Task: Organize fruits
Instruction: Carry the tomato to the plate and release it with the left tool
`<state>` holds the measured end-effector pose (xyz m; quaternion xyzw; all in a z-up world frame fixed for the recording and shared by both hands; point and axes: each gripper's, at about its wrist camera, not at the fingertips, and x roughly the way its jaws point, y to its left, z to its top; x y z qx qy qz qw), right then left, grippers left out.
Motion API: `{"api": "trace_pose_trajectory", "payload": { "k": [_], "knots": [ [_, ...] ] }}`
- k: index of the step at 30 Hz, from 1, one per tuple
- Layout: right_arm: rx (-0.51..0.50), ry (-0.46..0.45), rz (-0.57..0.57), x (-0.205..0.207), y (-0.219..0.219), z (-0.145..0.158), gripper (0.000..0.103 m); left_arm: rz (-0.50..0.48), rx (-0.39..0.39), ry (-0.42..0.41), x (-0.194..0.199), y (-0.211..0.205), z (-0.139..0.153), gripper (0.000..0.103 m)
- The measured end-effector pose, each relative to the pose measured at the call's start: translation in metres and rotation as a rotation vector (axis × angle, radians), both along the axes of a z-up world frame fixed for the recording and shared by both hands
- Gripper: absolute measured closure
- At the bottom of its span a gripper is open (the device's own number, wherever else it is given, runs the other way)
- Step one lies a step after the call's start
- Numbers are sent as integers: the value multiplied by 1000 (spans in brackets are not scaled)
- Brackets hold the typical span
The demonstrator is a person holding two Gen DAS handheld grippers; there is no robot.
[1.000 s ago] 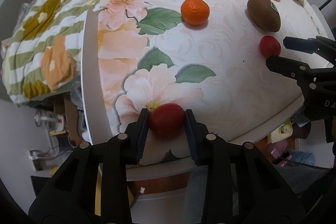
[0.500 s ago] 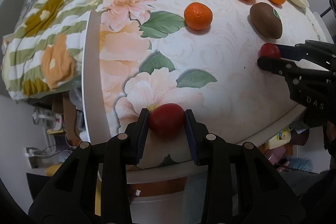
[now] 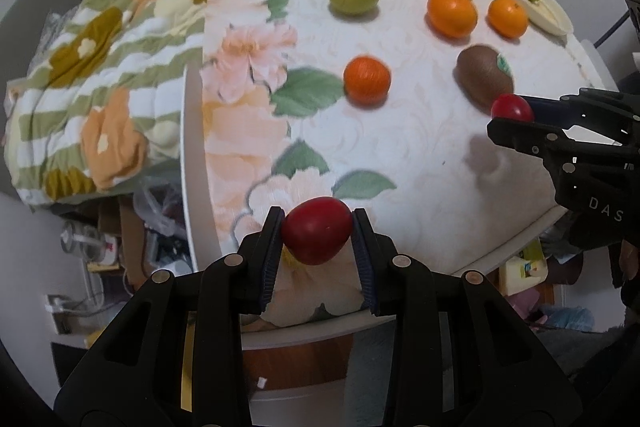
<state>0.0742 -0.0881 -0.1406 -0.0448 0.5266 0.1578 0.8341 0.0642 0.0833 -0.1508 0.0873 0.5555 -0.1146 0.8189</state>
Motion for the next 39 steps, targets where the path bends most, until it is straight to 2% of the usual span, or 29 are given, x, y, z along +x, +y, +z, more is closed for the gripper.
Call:
{"api": "trace_pose_trajectory", "payload": {
  "k": [11,20,28,39],
  "knots": [
    [23,-125,-87,4,-34,65,75,-79,-24,-139,21,-34,62,62],
    [56,-228,-125,19,-106,114,75,-76,-60,-249,47,-100,109,62],
    [55,-261,-79,42,-187,127,75,-38,-100,-333,71,-183,135,62],
    [35,-238,-73,81,-285,118,75,-13,-159,-314,122,-282,133,62]
  ]
}}
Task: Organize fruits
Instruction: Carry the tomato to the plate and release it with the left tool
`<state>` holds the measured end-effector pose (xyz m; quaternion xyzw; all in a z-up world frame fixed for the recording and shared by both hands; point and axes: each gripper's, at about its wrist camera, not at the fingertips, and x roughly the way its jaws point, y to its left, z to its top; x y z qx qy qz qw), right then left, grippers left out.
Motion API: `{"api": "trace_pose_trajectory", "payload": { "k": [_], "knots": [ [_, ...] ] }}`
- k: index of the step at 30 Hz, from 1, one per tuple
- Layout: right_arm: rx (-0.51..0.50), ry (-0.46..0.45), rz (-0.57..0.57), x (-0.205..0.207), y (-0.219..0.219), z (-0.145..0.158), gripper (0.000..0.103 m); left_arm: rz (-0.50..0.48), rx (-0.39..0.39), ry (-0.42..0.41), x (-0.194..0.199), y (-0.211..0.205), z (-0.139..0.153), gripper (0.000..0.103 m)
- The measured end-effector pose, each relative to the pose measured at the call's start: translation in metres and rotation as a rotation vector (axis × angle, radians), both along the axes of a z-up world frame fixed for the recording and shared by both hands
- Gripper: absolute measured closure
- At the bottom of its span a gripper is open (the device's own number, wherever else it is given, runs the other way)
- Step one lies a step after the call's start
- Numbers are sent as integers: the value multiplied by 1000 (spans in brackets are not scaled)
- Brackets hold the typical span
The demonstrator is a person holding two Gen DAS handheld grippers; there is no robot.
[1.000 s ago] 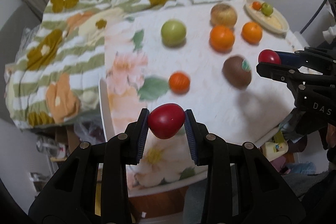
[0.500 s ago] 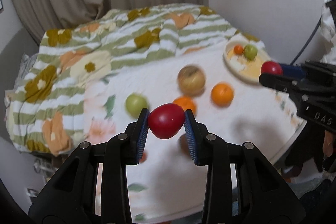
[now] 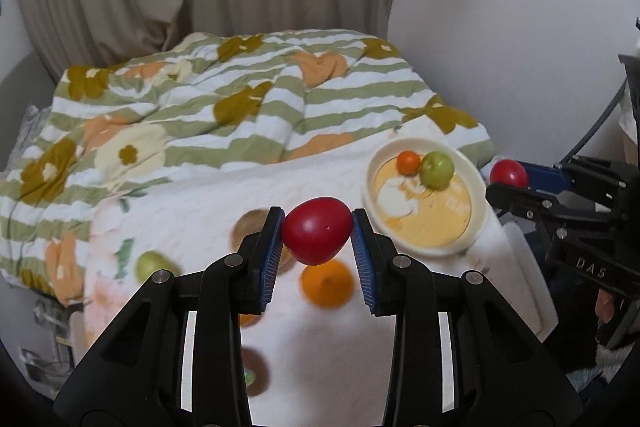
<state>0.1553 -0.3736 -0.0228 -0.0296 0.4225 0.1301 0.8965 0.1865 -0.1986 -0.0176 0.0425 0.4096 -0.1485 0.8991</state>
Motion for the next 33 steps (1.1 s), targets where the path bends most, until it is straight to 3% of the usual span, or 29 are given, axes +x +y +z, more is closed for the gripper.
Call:
{"api": "trace_pose_trajectory", "payload": {
  "k": [8,16,24,30,32,33],
  "knots": [
    [3,36,-93,24,-50,-16,75,-99,-8,65,57,-59,-21,62],
    [23,90,-206,46,-79,-40,75,-227,8,171,113,-106,-65,62],
    [69,146,-310,53,-102,-63,75,-309,54,248,138,-132,-105,62],
    [90,162,-353,58,-110,-71,75,-344,91,251,145,-140,-113,61],
    [94,161,-362,58,-112,-72,75,-347,91,241,146,-139,-111,43],
    [95,159,-367,58,-113,-71,75,-347,85,241,146,-138,-109,2]
  ]
}}
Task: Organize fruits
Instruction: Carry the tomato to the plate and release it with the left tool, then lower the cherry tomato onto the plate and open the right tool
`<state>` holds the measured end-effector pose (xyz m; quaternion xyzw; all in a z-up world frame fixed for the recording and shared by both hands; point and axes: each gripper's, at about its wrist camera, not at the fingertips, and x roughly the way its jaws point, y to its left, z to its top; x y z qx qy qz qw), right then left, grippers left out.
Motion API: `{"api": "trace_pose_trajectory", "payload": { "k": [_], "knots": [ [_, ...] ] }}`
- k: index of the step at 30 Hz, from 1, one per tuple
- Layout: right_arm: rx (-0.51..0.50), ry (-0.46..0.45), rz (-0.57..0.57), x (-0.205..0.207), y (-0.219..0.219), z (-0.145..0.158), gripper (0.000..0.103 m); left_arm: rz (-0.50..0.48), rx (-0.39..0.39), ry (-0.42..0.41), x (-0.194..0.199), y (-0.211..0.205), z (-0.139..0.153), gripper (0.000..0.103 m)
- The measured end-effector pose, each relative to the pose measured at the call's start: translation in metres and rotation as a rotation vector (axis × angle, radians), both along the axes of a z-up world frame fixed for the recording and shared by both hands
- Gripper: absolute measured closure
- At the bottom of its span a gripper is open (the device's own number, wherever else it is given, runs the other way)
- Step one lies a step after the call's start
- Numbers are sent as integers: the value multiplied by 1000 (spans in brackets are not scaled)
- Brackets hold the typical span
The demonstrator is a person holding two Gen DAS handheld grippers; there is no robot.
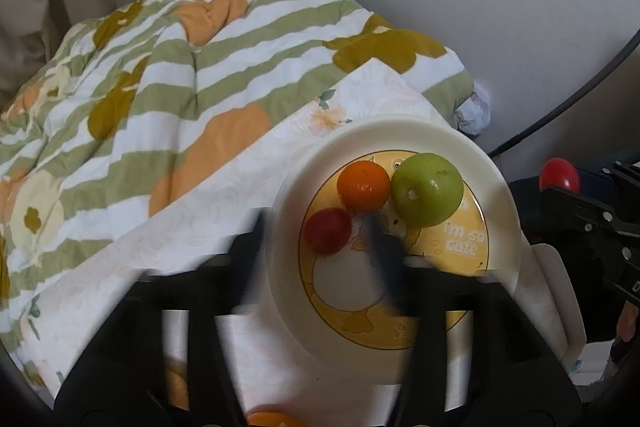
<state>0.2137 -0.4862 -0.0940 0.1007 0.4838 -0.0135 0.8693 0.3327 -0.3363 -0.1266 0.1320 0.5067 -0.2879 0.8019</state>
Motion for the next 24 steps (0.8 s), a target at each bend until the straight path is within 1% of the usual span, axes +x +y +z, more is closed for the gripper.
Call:
{"api": "trace_pose_trajectory", "payload": {
  "k": [1,3,7,11,17,22,24],
  "knots": [
    [1,-1,-3,0,-1,1,75,4,-16,-3,0,2,2,0],
    [0,-3,-9,1,-3,1,75,14,-17,4,1,4,5,0],
    [-8,-1,-2,1,-5,0,75,28,15,-12,-1,11,12,0],
    [-18,-5,23,0,-4,0,75,58,13,-27,-7,24,23,0],
    [-41,-9,97,3,1,-4,75,131,35,-60,-23,46,35,0],
    [-64,-20,193,8,13,-16,75,194,44,-79,-38,67,44,0],
    [-71,-13,217,11,16,-24,75,215,20,-64,-45,78,46,0]
  ]
}}
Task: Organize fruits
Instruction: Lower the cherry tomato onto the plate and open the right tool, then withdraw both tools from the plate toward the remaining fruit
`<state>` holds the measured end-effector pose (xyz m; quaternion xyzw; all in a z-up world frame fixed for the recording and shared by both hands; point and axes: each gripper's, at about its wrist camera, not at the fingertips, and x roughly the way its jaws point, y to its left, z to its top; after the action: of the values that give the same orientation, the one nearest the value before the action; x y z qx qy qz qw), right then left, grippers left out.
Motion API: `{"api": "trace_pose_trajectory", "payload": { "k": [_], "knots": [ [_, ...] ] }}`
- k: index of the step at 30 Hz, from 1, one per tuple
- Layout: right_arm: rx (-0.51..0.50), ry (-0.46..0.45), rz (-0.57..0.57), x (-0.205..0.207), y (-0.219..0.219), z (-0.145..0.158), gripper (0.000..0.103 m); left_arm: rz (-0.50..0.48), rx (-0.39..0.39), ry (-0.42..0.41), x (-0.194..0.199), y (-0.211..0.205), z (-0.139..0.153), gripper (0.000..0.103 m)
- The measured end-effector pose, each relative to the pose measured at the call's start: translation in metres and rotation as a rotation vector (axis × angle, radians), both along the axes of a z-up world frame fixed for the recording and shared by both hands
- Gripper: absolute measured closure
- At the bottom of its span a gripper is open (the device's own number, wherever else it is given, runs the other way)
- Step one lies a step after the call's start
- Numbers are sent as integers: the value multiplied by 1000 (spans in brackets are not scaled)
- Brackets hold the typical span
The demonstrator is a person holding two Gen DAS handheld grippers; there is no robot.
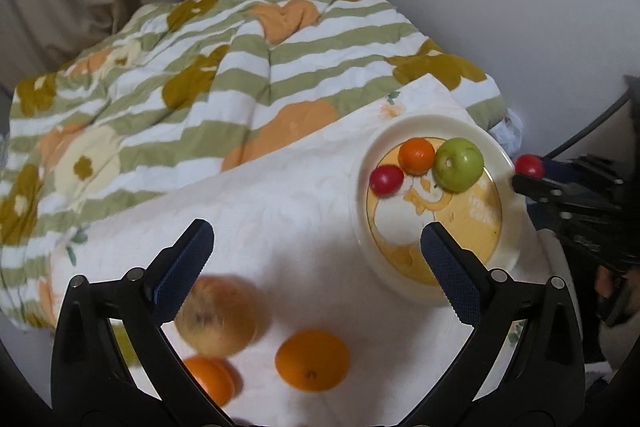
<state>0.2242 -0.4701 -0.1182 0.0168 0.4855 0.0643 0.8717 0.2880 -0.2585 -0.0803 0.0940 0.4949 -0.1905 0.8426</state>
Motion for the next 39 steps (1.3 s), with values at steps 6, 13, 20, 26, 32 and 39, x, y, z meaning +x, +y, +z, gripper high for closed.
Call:
{"api": "trace_pose_trajectory", "payload": {
  "k": [6,13,20,26,32,39],
  "knots": [
    [-28,-2,47,4,8,-14,75,69,-15,5,-18,26,3,0],
    [-43,-1,64,3,9,-20,75,123,-24,-5,-35,44,6,0],
    [-32,-51,55,-4,6,-14,11,164,-11,-16,-50,52,9,0],
    [9,-66,47,-18,-2,0,0,202,-9,-40,-66,61,17,0],
    [-3,-117,71,-36,1,28,0,252,-24,-107,-97,75,42,0],
    [-30,-160,126,-55,15,73,0,339,2,-182,-141,102,72,0]
  ]
}}
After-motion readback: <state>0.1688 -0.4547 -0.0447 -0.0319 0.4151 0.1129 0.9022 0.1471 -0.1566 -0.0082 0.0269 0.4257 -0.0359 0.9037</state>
